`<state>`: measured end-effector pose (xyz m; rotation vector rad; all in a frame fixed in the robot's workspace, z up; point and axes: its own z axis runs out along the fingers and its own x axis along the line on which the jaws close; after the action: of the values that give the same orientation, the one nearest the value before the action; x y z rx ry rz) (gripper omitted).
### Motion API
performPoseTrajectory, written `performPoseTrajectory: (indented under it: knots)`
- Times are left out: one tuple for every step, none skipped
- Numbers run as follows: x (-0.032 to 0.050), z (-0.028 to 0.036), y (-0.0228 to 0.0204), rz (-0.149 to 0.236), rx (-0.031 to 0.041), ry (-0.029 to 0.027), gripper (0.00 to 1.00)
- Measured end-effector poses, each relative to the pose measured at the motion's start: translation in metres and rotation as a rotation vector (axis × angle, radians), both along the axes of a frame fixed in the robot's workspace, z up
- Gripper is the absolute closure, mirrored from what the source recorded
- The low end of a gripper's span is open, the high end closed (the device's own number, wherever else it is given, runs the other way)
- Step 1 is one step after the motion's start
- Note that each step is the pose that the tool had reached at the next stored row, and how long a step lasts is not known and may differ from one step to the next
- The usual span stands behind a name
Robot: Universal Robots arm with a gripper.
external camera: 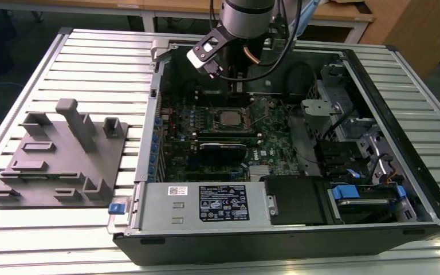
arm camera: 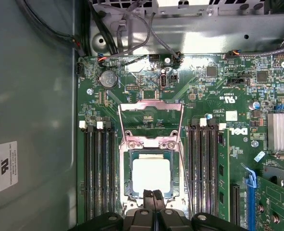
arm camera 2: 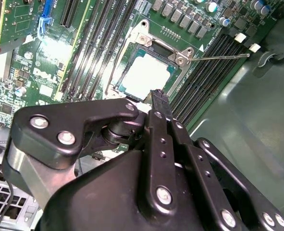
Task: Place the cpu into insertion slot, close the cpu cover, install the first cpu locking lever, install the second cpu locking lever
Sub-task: 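Close the cpu cover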
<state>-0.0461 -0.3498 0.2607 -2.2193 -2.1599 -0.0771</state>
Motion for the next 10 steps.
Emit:
performPoseTrajectory:
  knots:
    - [0.0,0.0,0.0,0.0,0.0,0.0,0.89]
    - [0.0,0.0,0.0,0.0,0.0001,0.0,0.89]
    - [0.0,0.0,0.0,0.0,0.0,0.0,0.89]
    - [0.0,0.0,0.0,0.0,-0.0001,0.0,0.89]
    - [0.0,0.0003,0.0,0.0,-0.0001,0.0,0.89]
    - [0.0,0.0007,0.0,0.0,-0.0004,0.0002,0.89]
    - [0.0,0.0012,0.0,0.0,-0.0003,0.0002,0.89]
    - [0.0,0.0019,0.0,0.0,0.0,0.0,0.89]
    - [0.0,0.0031,0.0,0.0,-0.0001,0.0,0.89]
    - [0.0,0.0046,0.0,0.0,0.0,0.0,0.89]
